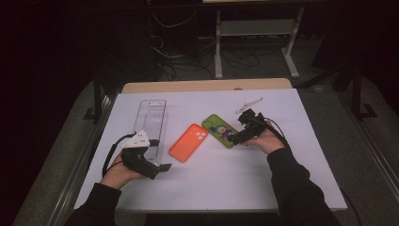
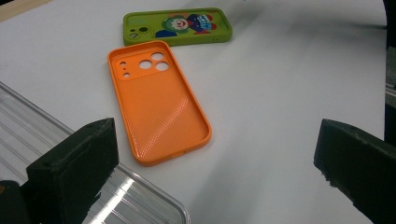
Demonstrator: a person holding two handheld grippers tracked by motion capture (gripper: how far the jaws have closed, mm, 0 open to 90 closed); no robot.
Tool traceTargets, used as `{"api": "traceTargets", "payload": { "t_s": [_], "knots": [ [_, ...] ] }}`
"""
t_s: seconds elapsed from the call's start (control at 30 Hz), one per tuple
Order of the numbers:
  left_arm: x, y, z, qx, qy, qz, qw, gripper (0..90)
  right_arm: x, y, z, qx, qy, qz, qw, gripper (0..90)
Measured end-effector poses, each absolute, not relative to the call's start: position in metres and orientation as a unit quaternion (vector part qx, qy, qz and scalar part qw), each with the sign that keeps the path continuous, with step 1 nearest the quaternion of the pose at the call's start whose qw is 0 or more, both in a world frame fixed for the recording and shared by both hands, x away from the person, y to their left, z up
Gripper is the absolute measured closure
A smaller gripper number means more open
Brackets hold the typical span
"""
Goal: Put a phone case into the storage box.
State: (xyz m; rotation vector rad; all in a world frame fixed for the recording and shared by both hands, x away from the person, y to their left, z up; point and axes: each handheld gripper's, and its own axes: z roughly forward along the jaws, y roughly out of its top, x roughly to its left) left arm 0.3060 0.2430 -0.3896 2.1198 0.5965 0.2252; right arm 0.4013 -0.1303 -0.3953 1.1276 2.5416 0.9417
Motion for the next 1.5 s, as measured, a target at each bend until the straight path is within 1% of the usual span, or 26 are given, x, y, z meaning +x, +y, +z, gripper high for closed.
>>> {"api": "traceTargets", "payload": {
  "t_s": [0.33, 0.47, 0.83, 1.17, 1.5],
  "knots": [
    [0.306, 0.244, -0.39, 0.855, 0.24, 0.092, 0.45, 0.0, 0.418, -0.118, -0.393, 0.381, 0.863, 0.315, 0.101, 0.0],
    [0.306, 0.244, -0.389, 0.855, 0.241, 0.092, 0.45, 0.0, 0.427, -0.109, -0.395, 0.379, 0.866, 0.314, 0.094, 0.9],
    [0.305, 0.243, -0.389, 0.855, 0.239, 0.092, 0.452, 0.0, 0.446, -0.091, -0.402, 0.38, 0.873, 0.291, 0.096, 0.9],
    [0.305, 0.242, -0.389, 0.856, 0.239, 0.091, 0.449, 0.0, 0.45, -0.087, -0.415, 0.38, 0.882, 0.262, 0.096, 1.1],
    [0.305, 0.242, -0.389, 0.857, 0.238, 0.092, 0.449, 0.0, 0.451, -0.08, -0.427, 0.381, 0.893, 0.227, 0.081, 2.4]
  ]
}}
